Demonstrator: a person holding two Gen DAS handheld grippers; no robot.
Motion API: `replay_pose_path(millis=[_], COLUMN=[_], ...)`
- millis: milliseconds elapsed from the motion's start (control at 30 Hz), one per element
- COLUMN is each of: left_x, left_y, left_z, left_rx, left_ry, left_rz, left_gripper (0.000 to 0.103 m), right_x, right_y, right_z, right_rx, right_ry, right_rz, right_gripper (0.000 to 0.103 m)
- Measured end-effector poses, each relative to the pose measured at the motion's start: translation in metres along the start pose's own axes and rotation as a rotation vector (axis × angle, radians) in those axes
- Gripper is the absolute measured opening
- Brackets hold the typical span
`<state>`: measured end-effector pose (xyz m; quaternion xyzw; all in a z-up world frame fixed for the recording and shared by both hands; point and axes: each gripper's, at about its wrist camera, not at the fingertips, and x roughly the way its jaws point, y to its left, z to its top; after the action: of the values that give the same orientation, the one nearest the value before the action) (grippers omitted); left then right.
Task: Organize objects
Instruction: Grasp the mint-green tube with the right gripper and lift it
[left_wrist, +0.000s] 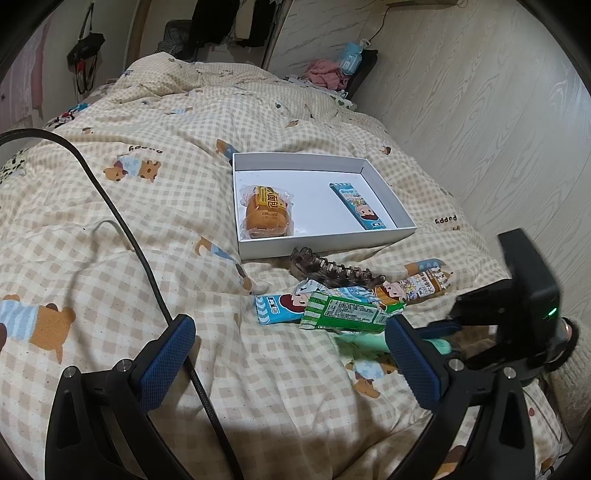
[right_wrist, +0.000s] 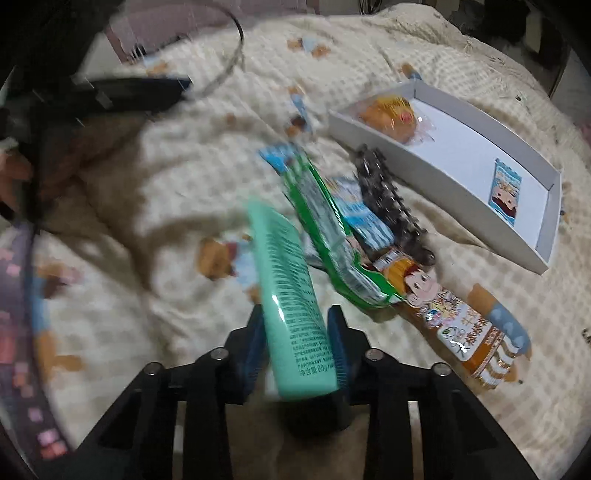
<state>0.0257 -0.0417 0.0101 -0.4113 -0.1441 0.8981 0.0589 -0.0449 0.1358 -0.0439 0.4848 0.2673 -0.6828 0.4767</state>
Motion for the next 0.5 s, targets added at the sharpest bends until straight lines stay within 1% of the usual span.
replay_pose_path(millis=[200,300,400,500], left_x=[0.0,0.0,0.0,0.0], left_y=[0.001,0.001,0.001,0.001], left_z=[0.001,0.0,0.001,0.0], left_rx=[0.001,0.0,0.0,0.0], left_ry=[-0.001,0.001,0.0,0.0], left_rz=[0.0,0.0,-0.001,-0.001], left_gripper=[0.102,0.103,0.103,0.102], right_x=[-0.031,-0.051,-0.062,-0.069], right_y=[-0.025,-0.037,-0.04,-0.05], right_z=[-0.002,-0.009,-0.011,-0.023], right_rx=[0.223,0.327,0.413,0.526], right_ry=[-0.08,-0.147,-0.205,-0.285], right_rz=[0.074,0.147,0.186,0.282], right_gripper=[0.028,0.028,0.028,0.028])
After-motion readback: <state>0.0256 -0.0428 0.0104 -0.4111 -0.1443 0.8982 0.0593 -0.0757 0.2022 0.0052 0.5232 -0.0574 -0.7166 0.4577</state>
